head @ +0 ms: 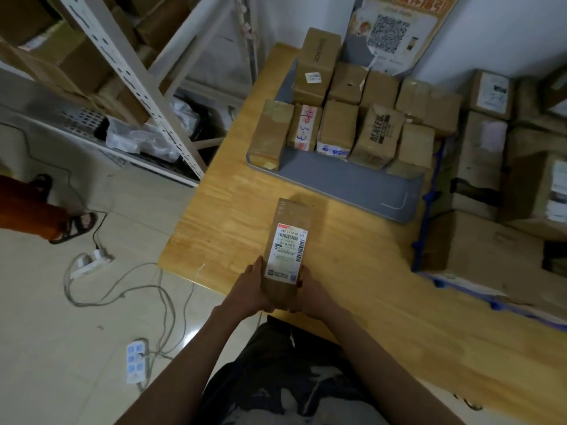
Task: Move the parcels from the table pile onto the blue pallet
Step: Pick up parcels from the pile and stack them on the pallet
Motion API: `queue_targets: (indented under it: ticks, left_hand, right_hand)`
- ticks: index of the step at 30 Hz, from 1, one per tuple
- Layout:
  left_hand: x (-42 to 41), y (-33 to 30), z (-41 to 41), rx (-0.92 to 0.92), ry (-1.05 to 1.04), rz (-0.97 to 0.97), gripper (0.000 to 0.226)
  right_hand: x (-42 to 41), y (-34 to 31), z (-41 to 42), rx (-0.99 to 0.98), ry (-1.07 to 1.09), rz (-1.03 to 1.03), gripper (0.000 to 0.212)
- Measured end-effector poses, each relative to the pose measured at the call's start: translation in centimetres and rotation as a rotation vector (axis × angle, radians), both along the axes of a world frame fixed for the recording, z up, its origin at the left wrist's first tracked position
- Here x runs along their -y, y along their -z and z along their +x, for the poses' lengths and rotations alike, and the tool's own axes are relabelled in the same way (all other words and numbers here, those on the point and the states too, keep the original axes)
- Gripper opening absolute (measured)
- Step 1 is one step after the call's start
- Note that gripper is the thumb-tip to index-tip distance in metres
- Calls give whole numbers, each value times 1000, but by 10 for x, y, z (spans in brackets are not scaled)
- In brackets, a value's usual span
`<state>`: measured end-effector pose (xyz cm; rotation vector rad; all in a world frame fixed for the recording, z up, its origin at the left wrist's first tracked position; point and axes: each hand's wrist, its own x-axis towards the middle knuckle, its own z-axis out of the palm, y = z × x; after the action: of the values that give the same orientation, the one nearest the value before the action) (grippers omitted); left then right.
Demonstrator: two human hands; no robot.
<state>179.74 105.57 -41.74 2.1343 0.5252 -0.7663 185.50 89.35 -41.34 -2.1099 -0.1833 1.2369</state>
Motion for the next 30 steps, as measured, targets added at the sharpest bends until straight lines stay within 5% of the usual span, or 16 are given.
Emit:
queue_targets:
  ticks: [7,30]
  left_hand:
    - [26,-8,-9,64,108,-17,113]
    - [177,-89,40,302,365,53,112]
  right_hand:
    - [29,-7,-19,59,84,-76,96]
    - [197,-107,-18,371,232,-38,104]
